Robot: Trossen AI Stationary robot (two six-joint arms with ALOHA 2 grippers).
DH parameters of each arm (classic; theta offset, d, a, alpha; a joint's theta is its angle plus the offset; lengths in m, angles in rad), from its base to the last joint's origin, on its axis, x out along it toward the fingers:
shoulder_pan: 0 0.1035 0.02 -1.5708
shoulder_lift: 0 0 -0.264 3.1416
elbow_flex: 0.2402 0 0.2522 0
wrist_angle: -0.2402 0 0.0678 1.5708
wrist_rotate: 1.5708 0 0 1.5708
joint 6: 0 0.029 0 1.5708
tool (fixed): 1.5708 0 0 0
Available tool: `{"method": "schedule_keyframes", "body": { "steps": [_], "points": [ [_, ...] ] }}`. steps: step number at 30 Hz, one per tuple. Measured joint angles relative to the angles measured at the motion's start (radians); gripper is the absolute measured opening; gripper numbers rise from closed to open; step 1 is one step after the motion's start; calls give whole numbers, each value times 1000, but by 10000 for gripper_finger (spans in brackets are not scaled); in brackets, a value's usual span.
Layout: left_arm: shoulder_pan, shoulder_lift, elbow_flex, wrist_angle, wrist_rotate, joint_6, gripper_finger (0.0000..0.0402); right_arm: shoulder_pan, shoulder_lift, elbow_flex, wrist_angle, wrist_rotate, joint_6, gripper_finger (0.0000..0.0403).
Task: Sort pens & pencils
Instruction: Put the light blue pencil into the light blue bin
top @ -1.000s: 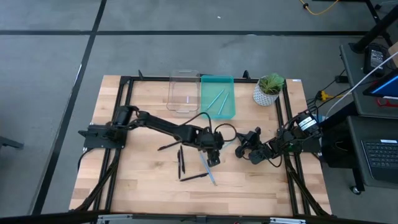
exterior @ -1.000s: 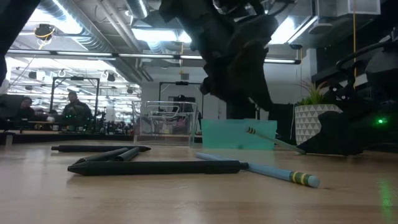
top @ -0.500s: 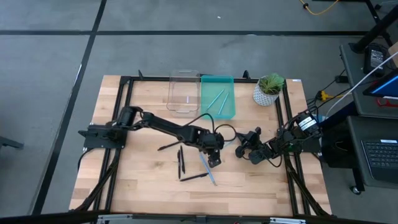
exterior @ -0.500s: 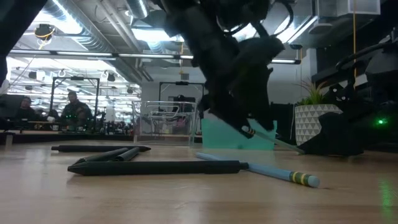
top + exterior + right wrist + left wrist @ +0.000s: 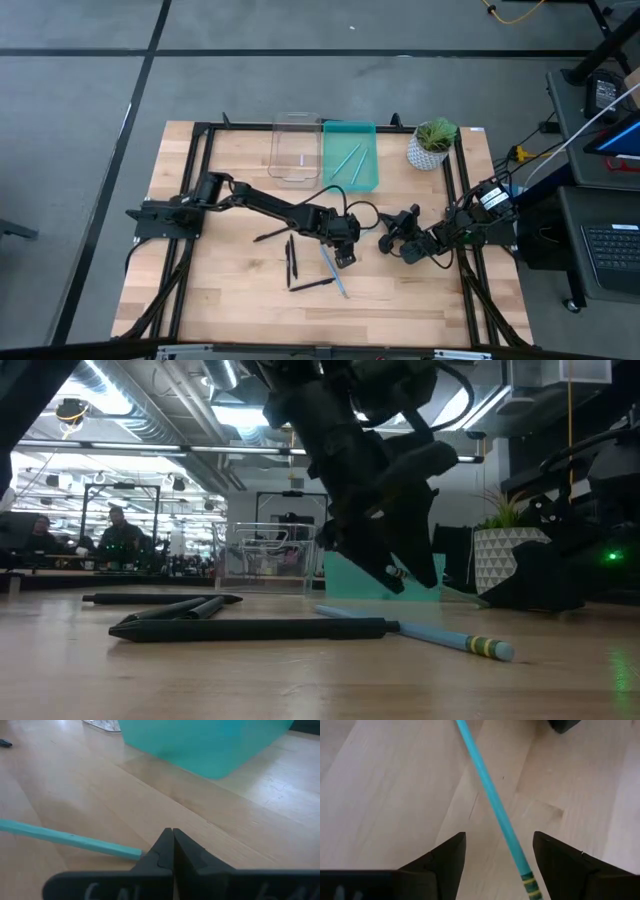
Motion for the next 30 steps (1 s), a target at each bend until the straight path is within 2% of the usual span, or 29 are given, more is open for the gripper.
{"method": "schedule_keyframes", "body": {
  "steps": [12, 15, 18, 25, 28, 30],
  "points": [
    [-3, 0, 1, 6, 11, -25, 169, 0, 0, 0, 0, 1, 2, 0],
    [1, 0, 1, 6, 12, -41, 169, 0, 0, 0, 2, 7, 11, 0],
    [7, -7, 1, 5, 9, -37, 173, 25, -2, -3, 13, 60, 25, 0],
    [9, -25, 2, 2, 3, -35, 173, 88, -72, -30, 38, 127, 20, 0],
    [8, -27, 2, -2, 3, -35, 176, 92, -98, -31, 38, 128, -24, 0],
    [9, -28, 2, -1, 3, -35, 176, 81, -97, -31, 36, 86, -26, 0]
  ]
}}
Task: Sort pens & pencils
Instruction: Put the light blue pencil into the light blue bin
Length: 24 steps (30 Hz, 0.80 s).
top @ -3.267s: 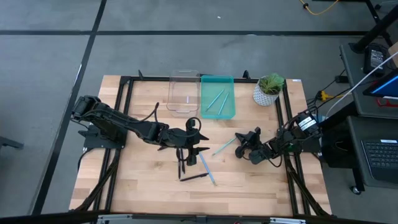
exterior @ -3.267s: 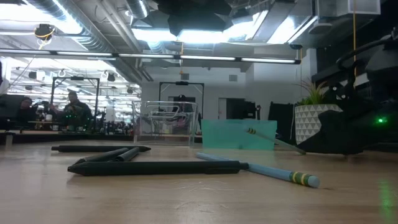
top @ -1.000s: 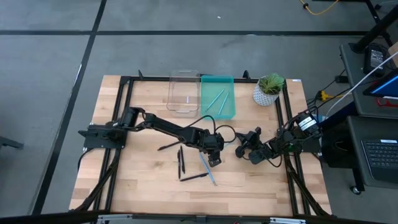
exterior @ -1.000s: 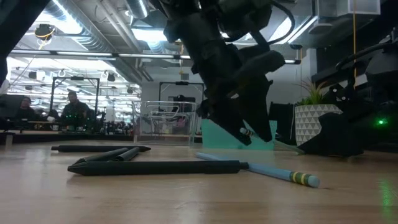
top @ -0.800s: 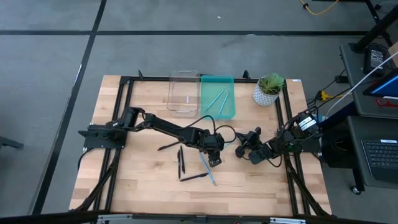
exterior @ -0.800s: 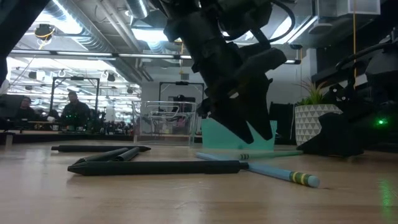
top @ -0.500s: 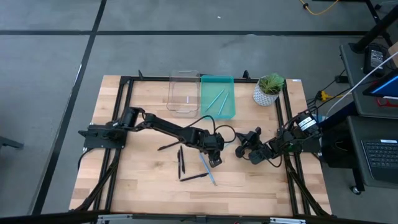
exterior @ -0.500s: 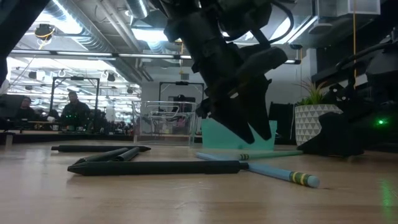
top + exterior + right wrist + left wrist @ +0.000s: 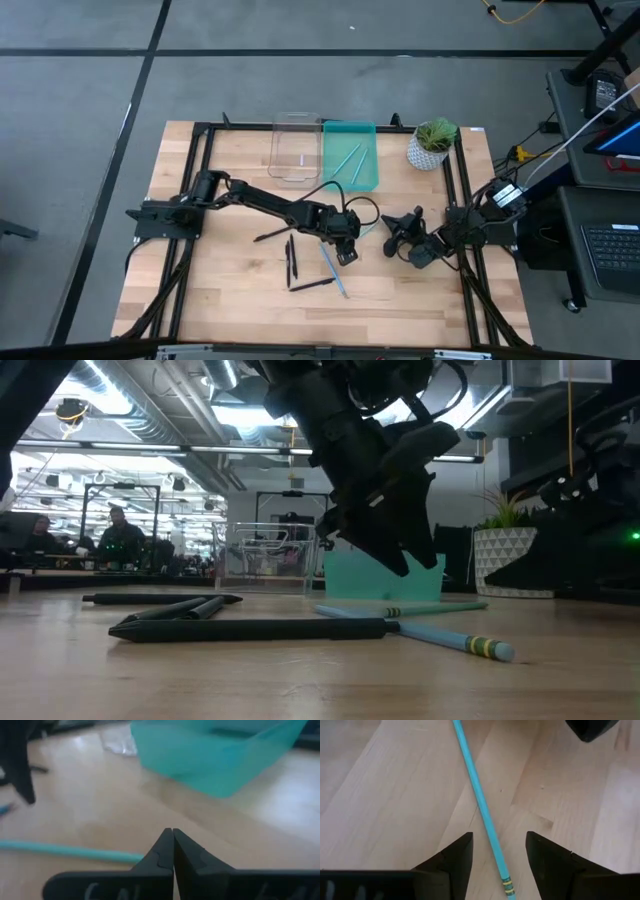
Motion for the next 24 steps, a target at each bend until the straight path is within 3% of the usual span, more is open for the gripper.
{"method": "schedule_keyframes", "body": {
  "steps": [3, 13, 24],
  "points": [
    [4, 0, 0, 1, 0, 6, 175, -28, 0, 1, -1, -62, -6, 0],
    [10, 0, 0, -1, -4, 31, 177, -98, 0, 47, 2, -112, -131, 0],
    [10, 0, 0, -1, -5, 33, 178, -112, 49, 45, -29, -107, -58, 0]
  ]
}}
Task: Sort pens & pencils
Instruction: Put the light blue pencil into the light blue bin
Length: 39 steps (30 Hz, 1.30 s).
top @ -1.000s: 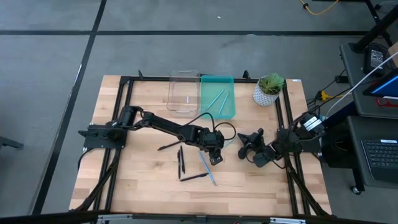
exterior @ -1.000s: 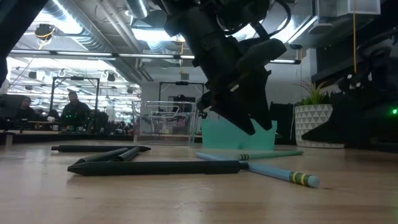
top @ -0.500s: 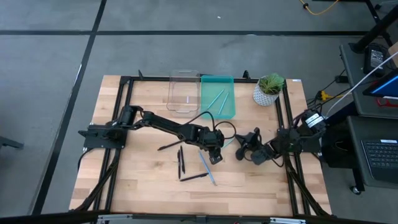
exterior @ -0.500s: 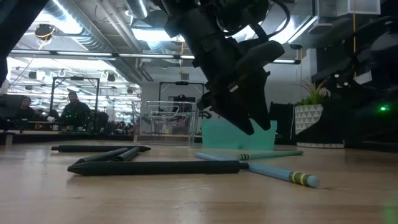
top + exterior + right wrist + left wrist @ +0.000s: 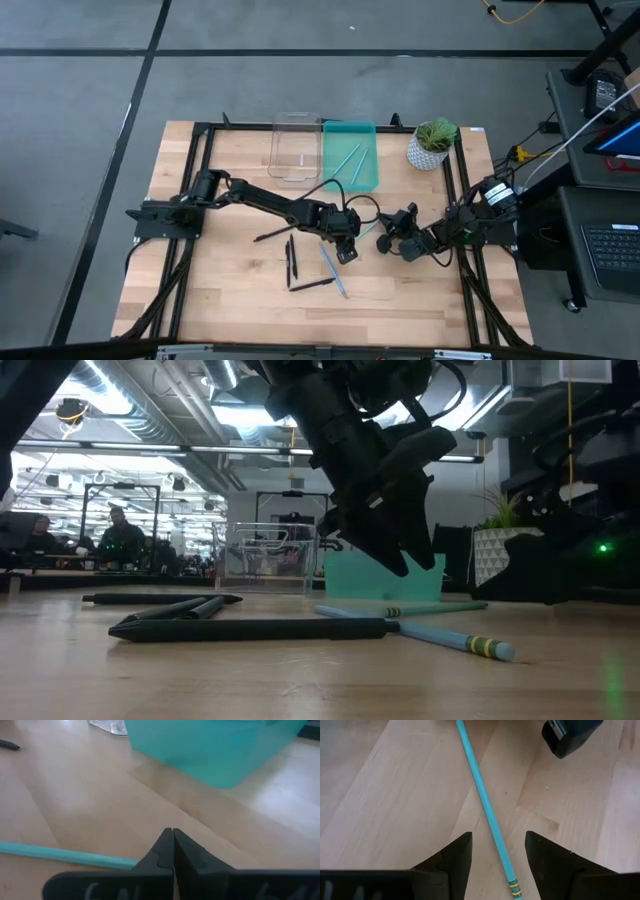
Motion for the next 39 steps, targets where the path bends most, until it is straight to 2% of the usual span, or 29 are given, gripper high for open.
{"method": "schedule_keyframes", "body": {
  "steps": [12, 16, 19, 23, 29, 35, 39],
  "points": [
    [0, 0, 0, 1, 3, -7, 178, 0, 44, 1, 8, -12, 24, 0],
    [0, 0, 0, 19, 51, -24, 178, 0, 44, 1, 7, -13, 30, 0],
    [-1, 0, 0, 6, 46, -26, 178, 0, 45, 1, 7, -9, 31, 0],
    [0, 0, -1, 10, -5, -33, 178, 17, 44, 0, 21, 72, -3, 0],
    [0, 0, -1, 6, -1, -33, 178, 46, 39, -8, 63, 140, -5, 0],
    [0, 0, -1, 15, 0, -33, 178, 47, 39, -9, 65, 38, 9, 0],
    [0, 0, -1, 15, 0, -33, 178, 47, 39, 10, 65, 48, -15, 0]
  ]
}}
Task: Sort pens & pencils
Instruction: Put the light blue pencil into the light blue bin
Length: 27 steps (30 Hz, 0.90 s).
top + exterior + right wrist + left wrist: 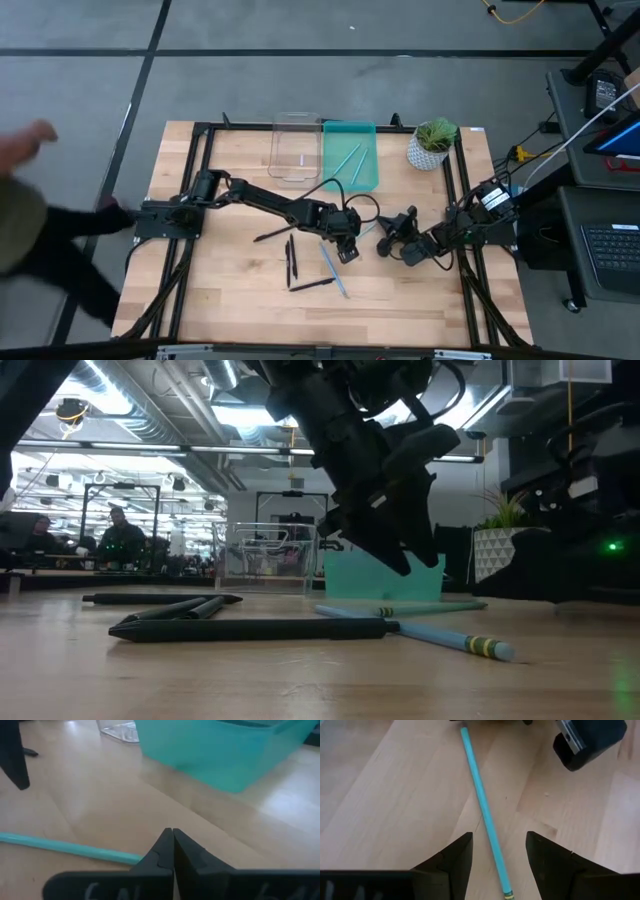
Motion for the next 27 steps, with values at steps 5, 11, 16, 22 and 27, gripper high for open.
{"method": "schedule_keyframes", "body": {
  "steps": [5, 11, 16, 22, 27],
  "points": [
    [0, 0, 0, 0, 0, 0, 178, -3, 2, 21, -30, -18, -1, 0],
    [0, 0, 0, 0, 0, 0, 178, -3, 39, 26, -39, 1, 52, 0],
    [0, 0, 0, 0, 0, 0, 178, -3, 60, 36, -37, 8, 67, 0],
    [-3, 0, 0, 0, 8, 0, 178, -3, 65, 39, -39, 1, 71, 0],
    [-6, 0, 0, 0, 51, 0, 178, -3, 66, 38, -47, -7, 74, 0]
  ]
}}
